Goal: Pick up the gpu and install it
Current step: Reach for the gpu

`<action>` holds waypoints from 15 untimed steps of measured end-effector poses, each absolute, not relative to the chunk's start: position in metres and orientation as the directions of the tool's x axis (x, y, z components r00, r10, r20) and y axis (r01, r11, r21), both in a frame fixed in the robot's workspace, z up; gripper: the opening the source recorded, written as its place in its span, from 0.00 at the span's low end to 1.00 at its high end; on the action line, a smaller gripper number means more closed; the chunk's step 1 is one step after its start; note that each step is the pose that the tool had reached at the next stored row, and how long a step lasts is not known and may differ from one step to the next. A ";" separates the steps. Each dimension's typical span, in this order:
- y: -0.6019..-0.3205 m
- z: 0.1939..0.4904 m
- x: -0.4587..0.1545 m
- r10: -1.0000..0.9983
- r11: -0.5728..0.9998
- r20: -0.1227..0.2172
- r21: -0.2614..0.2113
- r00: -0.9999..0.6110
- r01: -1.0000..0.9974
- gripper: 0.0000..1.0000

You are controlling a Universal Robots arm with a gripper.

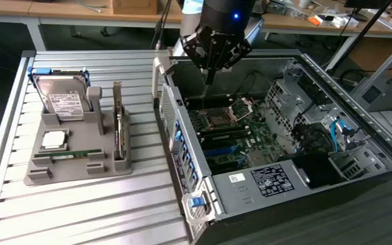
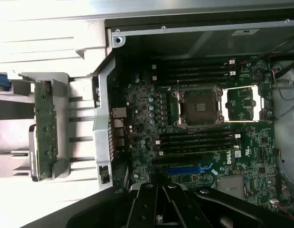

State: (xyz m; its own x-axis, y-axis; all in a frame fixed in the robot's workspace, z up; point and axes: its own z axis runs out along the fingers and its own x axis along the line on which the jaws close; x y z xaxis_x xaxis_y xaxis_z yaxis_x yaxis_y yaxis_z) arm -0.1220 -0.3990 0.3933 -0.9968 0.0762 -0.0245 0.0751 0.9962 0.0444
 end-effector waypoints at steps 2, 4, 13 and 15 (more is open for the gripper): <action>-0.399 0.393 -0.122 0.076 0.996 -0.024 0.044 -0.997 0.075 0.11; -0.399 0.393 -0.124 0.076 0.996 -0.024 0.044 -0.997 0.075 0.11; -0.399 0.393 -0.132 0.076 0.996 -0.024 0.044 -0.997 0.075 0.11; -0.399 0.393 -0.134 0.076 0.996 -0.024 0.044 -0.997 0.075 0.11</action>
